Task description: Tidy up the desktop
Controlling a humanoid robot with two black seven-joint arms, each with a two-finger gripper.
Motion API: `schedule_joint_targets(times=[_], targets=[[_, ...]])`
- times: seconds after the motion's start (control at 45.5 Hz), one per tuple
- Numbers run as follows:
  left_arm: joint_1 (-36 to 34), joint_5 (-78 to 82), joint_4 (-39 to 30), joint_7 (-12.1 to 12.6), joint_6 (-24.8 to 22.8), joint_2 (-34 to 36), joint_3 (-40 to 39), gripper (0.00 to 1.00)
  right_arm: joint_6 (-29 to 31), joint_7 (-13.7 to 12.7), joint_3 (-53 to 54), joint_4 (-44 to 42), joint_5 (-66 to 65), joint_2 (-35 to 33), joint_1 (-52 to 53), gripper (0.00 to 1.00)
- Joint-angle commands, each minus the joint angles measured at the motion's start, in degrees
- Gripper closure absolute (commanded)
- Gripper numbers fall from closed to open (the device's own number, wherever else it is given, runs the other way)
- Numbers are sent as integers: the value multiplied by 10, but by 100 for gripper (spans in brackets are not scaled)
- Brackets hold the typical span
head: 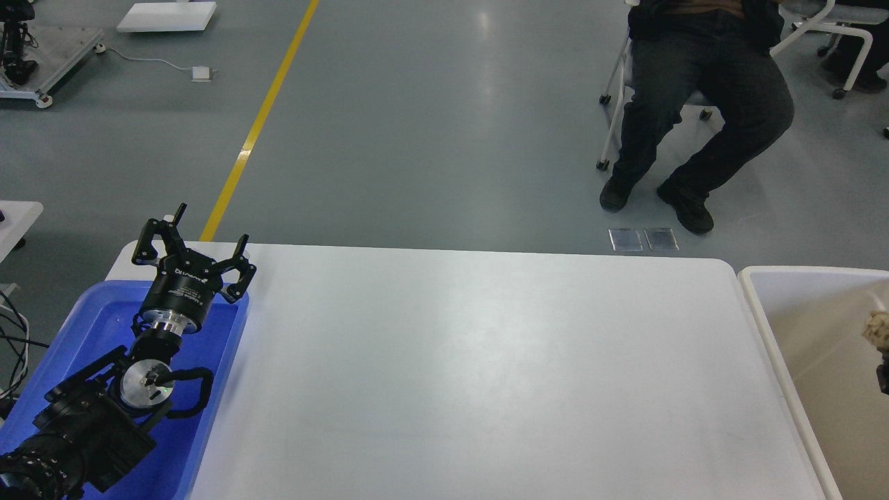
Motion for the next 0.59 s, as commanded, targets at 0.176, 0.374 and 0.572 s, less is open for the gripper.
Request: schedule_joint_targets(times=[0.176, 0.374, 0.572], targets=[[0, -1, 0, -1, 1, 0, 1, 0, -32, -12, 42, -23, 20, 46, -58, 100], [0, -1, 0, -1, 1, 0, 1, 0, -33, -5, 43, -26, 20, 46, -70, 100], [0, -1, 0, -1, 1, 0, 1, 0, -33, -5, 46, -44, 20, 46, -71, 80]])
